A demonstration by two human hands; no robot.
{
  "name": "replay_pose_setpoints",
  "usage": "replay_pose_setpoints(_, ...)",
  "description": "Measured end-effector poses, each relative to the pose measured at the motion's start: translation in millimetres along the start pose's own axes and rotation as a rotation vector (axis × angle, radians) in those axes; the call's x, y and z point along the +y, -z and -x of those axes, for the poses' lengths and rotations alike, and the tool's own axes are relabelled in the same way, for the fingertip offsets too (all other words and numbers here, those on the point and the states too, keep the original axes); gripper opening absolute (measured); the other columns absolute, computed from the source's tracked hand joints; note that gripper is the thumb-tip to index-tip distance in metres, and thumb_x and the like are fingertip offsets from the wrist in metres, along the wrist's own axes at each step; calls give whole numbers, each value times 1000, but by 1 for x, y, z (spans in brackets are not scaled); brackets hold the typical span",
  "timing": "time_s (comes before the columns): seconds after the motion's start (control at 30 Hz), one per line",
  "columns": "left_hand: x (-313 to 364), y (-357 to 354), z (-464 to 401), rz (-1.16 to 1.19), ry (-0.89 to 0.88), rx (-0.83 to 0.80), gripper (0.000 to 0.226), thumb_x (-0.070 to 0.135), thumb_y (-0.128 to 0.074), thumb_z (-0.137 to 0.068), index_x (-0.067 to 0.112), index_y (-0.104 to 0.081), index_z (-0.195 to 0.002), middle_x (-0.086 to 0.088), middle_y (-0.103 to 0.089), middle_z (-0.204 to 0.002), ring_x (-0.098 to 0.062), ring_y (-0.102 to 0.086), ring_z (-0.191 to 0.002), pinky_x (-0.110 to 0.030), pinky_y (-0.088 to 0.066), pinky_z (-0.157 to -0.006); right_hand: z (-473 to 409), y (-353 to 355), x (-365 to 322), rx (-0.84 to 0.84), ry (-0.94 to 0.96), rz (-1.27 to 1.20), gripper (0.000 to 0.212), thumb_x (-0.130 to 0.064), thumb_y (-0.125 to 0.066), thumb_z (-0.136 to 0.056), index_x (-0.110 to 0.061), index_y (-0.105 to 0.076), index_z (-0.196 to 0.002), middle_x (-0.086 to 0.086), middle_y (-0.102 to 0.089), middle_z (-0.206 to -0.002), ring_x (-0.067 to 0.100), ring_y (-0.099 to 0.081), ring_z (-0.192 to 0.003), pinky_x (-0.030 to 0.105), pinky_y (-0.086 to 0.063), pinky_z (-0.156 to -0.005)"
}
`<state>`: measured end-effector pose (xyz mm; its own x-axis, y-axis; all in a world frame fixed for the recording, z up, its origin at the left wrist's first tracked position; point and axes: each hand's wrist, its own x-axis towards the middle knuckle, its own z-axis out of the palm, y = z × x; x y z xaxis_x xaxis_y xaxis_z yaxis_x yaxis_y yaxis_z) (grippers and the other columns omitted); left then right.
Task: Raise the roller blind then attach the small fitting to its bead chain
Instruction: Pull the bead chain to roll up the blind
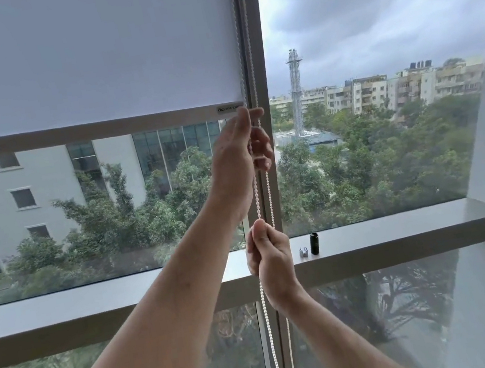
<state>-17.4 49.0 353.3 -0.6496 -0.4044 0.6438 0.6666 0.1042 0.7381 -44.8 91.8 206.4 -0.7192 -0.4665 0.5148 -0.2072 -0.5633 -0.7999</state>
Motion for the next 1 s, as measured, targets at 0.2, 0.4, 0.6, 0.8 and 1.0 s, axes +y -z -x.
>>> replay_pose_setpoints(0.2,-2,-18,-3,-86,-142,185,39,27,-43,-105,21,-61,-71,9,-40,-48,-6,-32,-41,-24,-23,-39,-2,14,-2,-68,-4,85,46,-44,-41,-99,-21,-53,-61,-6,-35,-49,9,-26,-44,27,-18,-43)
replay_pose_setpoints(0.4,-20,-9,10,-134,-231,212,38,28,-44,-102,30,-62,-67,11,-44,-45,-4,-33,-40,-22,-25,-37,-33,40,-19,-161,-129,244,71,-66,-18,-96,-16,-66,-114,19,-65,-87,20,-61,-77,40,-49,-75)
replay_pose_setpoints(0.6,-55,5,39,-168,-169,198,39,22,-45,-99,34,-62,-65,17,-51,-50,2,-41,-44,-16,-34,-44,-85,9,-94,-75,43,204,51,-48,-31,-103,-14,-67,-107,11,-68,-91,23,-66,-82,37,-54,-77)
replay_pose_setpoints(0.8,-94,16,75,-236,-83,225,34,31,-44,-97,21,-59,-69,8,-37,-45,-7,-28,-43,-29,-21,-42,-111,-39,-151,-134,88,4,44,-40,-30,-108,-16,-66,-102,1,-53,-68,10,-43,-52,24,-33,-46)
replay_pose_setpoints(1.0,-91,23,74,-253,-63,191,34,31,-46,-95,20,-61,-67,8,-33,-48,-13,-27,-46,-32,-20,-46,-104,-55,-147,-22,253,-50,43,-32,-36,-108,-22,-55,-71,-3,-36,-51,9,-27,-39,21,-21,-37)
